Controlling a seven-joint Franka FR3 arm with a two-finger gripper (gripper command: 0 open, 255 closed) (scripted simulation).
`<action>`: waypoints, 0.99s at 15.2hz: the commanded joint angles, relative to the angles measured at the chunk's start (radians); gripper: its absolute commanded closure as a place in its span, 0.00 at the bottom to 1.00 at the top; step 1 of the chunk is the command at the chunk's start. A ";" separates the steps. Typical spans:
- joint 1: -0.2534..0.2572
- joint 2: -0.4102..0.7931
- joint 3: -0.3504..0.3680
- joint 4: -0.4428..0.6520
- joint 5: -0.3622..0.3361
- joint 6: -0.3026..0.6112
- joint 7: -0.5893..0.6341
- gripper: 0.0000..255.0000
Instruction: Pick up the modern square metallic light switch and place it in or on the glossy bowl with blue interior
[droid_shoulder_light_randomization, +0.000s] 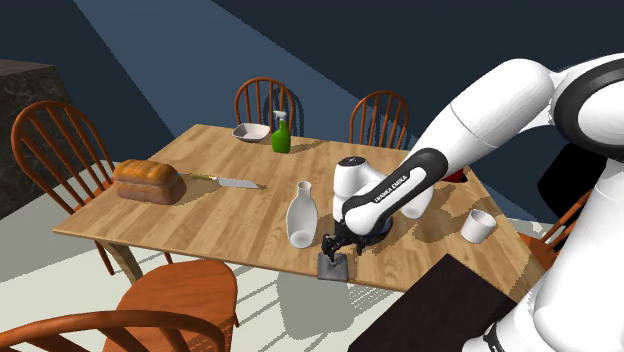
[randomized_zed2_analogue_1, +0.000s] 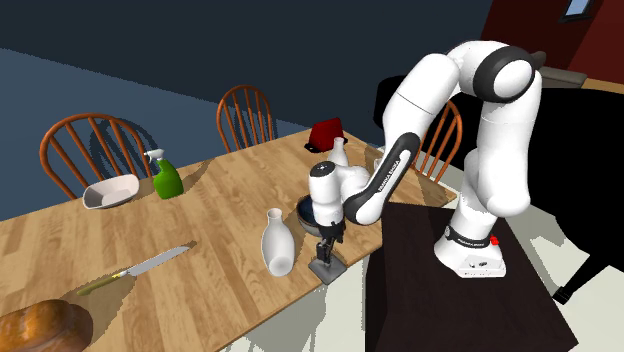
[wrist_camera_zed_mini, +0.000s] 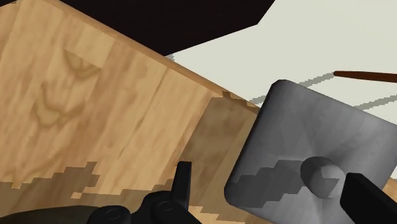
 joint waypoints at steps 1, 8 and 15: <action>0.000 0.000 0.000 0.000 0.000 0.001 0.000 0.00; 0.007 0.002 0.004 0.013 0.000 -0.011 0.011 1.00; 0.107 0.017 -0.033 0.074 -0.199 -0.091 0.296 0.00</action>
